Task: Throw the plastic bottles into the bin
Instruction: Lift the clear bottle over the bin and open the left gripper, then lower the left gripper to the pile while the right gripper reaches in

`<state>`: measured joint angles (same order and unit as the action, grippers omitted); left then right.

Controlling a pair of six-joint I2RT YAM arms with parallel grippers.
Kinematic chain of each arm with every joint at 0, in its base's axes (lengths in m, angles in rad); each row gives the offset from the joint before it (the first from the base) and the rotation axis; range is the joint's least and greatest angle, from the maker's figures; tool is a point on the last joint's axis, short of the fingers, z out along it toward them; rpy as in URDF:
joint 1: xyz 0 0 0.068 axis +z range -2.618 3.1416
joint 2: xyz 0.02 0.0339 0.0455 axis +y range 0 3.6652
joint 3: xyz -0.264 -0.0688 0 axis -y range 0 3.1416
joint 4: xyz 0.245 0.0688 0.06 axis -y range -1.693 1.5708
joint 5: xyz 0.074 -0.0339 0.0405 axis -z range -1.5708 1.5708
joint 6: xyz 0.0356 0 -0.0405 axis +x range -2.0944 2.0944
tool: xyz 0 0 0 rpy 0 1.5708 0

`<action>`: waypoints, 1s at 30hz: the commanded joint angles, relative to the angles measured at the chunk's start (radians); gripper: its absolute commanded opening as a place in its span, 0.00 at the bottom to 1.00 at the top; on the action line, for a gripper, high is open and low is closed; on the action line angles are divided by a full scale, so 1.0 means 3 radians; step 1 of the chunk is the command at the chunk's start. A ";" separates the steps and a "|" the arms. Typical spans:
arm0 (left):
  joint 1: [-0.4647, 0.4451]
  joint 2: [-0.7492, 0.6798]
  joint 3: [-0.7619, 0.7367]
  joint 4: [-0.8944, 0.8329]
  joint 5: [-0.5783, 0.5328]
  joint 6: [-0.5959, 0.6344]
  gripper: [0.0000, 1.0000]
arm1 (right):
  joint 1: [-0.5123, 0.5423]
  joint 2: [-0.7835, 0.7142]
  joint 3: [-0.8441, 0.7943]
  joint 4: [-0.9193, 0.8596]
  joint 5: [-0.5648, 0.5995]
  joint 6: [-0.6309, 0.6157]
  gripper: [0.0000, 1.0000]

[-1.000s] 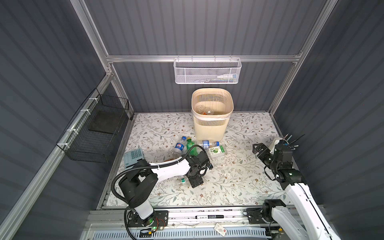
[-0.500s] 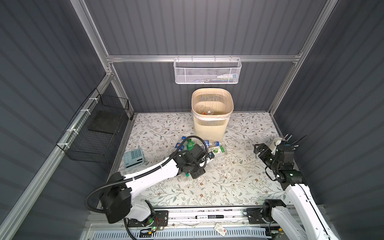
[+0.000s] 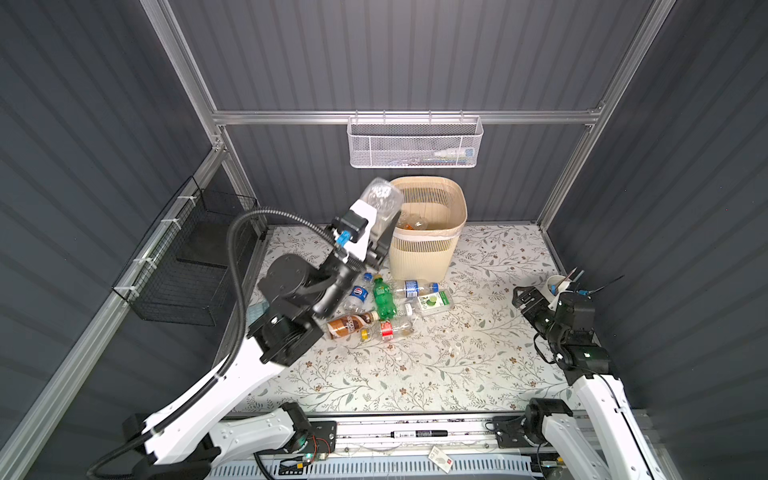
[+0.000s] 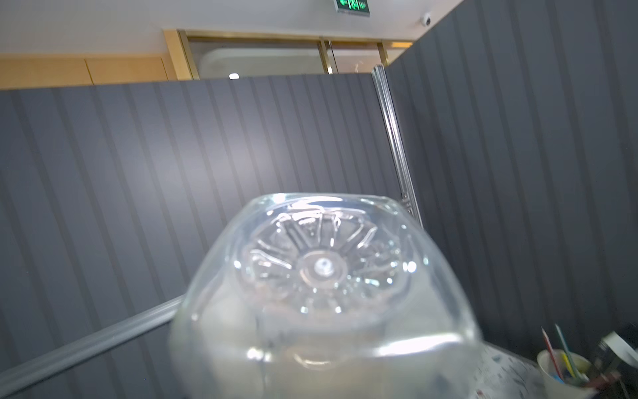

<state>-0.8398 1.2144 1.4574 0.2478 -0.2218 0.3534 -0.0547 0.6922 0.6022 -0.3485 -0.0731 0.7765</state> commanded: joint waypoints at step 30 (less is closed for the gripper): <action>0.0616 0.0076 -0.0618 -0.0969 -0.0185 -0.1094 1.00 | 0.0710 0.0236 -0.0207 0.0271 -0.0065 0.1083 0.99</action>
<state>-0.6537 1.2655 1.3567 0.0475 -0.1684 0.0395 0.0849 0.7403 0.5564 -0.3294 -0.1436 0.9672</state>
